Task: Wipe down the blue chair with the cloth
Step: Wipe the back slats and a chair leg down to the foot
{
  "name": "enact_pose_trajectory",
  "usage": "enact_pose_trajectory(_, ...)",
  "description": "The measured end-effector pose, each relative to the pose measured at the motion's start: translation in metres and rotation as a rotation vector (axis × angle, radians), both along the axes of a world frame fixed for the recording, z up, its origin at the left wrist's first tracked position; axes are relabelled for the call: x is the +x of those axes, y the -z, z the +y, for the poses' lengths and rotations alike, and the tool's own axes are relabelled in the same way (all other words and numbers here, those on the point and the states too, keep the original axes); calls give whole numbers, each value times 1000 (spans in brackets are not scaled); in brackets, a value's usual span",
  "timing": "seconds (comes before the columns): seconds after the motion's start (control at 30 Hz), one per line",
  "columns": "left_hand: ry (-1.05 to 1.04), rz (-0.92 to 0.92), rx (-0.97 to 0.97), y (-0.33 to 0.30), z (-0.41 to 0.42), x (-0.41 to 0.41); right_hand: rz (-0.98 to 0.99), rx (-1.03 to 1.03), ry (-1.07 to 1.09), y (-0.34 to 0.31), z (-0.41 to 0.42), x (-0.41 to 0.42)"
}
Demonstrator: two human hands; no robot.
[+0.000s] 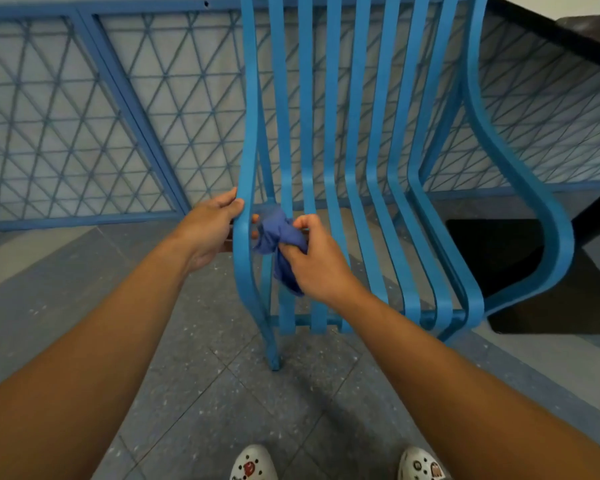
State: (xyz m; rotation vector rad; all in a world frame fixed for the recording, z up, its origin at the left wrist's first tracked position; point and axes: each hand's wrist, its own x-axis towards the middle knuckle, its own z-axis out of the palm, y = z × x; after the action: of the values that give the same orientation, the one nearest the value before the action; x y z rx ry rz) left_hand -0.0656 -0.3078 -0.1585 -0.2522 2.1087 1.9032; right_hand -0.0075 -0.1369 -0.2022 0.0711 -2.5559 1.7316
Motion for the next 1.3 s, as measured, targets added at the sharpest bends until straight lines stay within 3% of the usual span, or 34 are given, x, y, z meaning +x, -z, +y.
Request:
enact_pose_trajectory(0.23, -54, 44, 72, 18, -24, 64, -63, 37, -126, -5, 7, 5)
enact_pose_trajectory(0.4, -56, 3, 153, 25, -36, 82, 43, 34, -135, -25, -18, 3)
enact_pose_trajectory(0.57, -10, 1, 193, 37, -48, 85, 233, 194, -56, 2, -53, 5)
enact_pose_trajectory(0.77, 87, 50, 110, 47, -58, 86, 298, 86, 238, 51, -71, 27)
enact_pose_trajectory(0.9, 135, 100, 18, 50, -58, 88, 316, 97, 252, 68, -71, 39)
enact_pose_trajectory(1.0, 135, 105, 11, 47, -57, 86, 225, 169, 182, 74, -61, 52)
enact_pose_trajectory(1.1, 161, 121, -18, 43, -58, 86, 157, 149, 132, 58, -59, 59)
enact_pose_trajectory(1.3, 53, 83, 68, 37, -51, 84, 262, 159, 182, -13, -73, -15)
